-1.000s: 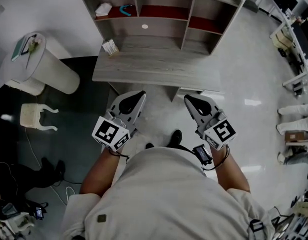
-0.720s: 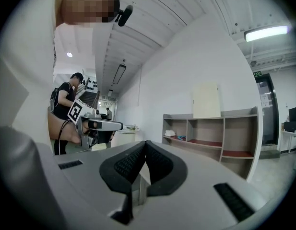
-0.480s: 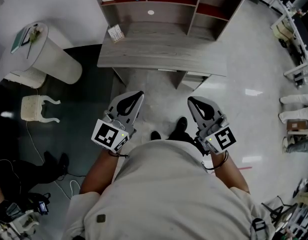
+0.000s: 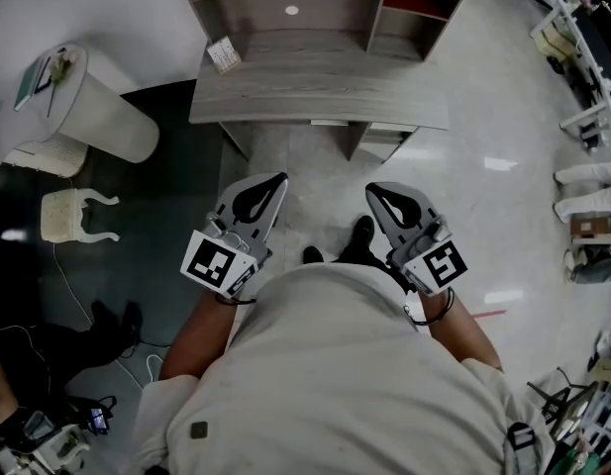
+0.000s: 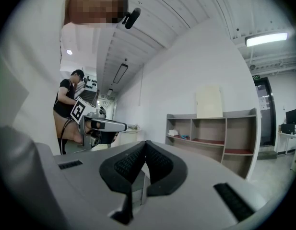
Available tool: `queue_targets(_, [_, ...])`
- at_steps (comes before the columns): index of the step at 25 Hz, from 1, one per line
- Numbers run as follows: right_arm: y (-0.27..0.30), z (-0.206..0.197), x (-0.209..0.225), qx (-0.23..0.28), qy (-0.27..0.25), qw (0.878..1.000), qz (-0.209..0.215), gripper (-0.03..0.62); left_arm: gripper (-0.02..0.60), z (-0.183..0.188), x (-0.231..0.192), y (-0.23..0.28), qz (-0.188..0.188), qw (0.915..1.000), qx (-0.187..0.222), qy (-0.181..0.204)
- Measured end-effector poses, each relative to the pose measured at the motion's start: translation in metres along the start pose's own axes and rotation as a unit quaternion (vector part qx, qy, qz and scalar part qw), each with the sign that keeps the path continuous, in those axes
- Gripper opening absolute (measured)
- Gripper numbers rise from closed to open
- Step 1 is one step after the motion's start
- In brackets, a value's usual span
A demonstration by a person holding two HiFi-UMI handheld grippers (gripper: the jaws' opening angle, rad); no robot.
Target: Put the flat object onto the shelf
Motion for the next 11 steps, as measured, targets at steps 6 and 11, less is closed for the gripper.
queue_targets(6, [0.0013, 0.002, -0.0028, 0.001, -0.006, 1.0, 0.003, 0.018, 0.014, -0.0005, 0.0035, 0.0014, -0.006, 1.0, 0.003, 0.0])
queue_targets(11, [0.002, 0.0048, -0.0012, 0.006, -0.014, 1.0, 0.004, 0.018, 0.014, 0.004, 0.0035, 0.004, -0.01, 0.9999, 0.011, 0.005])
Point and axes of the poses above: the fingertips, and each gripper's own axes: y forward along the fingers, x to its right, z out of its top, the point moved 3 cm from there along -y, backward along the fingers, and after that the axes turned 8 degrees about -x, right-handed, at the moved point
